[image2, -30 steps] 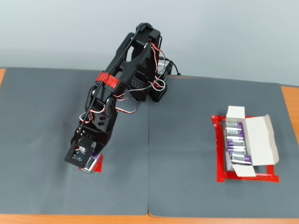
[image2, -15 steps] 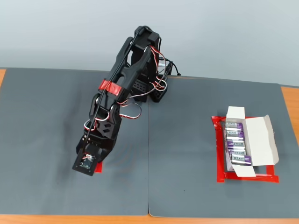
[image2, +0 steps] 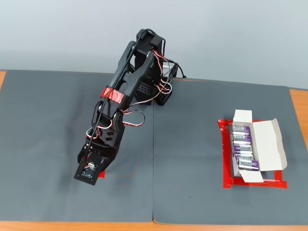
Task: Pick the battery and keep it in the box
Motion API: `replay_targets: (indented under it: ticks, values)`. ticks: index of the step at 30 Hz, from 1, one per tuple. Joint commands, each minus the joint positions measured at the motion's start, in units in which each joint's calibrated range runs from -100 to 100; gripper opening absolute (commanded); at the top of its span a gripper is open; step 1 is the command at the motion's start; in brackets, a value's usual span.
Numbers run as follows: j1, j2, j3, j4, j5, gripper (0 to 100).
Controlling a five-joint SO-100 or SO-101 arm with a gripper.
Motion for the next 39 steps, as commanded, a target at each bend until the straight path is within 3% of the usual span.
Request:
replay_targets:
  ticks: [1,27,34,39]
  values:
    - [0.5,0.1,-2.9,-1.0,0.2,28]
    - [1.7,1.5,-2.8,-0.4,-0.1,27]
    - [1.7,1.5,-2.8,-0.4,0.1,5]
    - [1.6,1.5,-2.6,-0.4,0.2,3]
